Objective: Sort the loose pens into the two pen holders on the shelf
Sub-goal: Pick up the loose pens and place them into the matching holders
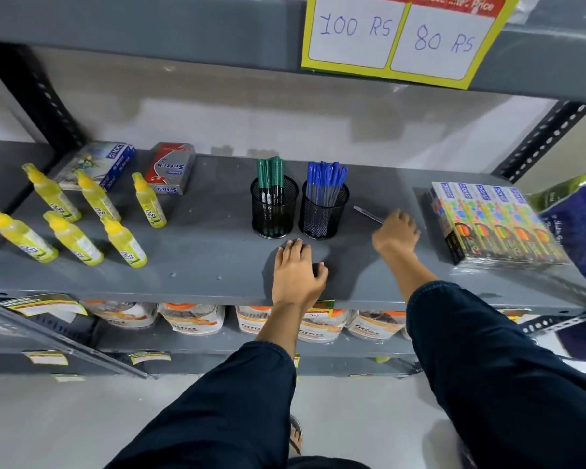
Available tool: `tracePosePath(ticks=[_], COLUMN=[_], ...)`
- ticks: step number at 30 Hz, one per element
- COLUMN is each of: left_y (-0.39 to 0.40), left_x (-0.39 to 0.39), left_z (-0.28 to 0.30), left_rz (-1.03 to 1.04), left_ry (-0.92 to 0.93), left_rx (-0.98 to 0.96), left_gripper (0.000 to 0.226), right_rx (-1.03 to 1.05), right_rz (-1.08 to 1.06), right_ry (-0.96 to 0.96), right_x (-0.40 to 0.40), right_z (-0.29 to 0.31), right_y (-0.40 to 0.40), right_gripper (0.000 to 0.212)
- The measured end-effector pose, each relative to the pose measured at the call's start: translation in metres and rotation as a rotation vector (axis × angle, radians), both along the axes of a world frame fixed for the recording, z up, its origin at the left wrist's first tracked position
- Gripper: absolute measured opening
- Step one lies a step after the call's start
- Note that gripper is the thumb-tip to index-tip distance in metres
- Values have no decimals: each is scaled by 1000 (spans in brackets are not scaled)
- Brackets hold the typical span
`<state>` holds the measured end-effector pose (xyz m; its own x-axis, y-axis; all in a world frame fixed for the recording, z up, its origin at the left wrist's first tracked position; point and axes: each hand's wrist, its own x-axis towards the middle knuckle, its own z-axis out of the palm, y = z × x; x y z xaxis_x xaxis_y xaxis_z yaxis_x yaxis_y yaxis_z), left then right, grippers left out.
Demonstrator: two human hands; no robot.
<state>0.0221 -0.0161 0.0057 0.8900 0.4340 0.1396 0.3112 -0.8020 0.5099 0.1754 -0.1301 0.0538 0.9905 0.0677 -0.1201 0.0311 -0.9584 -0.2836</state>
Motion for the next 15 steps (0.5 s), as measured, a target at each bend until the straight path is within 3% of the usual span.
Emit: tracePosePath(ticks=[3,8,11,15], left_y=[-1,-2,-2,-1], left_x=[0,0,1,1], left_z=[1,0,-1,-1], left_rz=[15,27,28,26], left_ry=[8,-9,-9,6], left_rx=[10,24,29,38], left_gripper=[48,46,46,47], right_rx=[-121,-123,-21,309], right_rz=[-28,14,10,-22], right_ry=[18,-133,-178,-261], right_x=[-3,-9,-8,-4], right_z=[-17,-19,-19,-5], right_y=[-17,-31,-37,-38], right_gripper=[63,34,24,19])
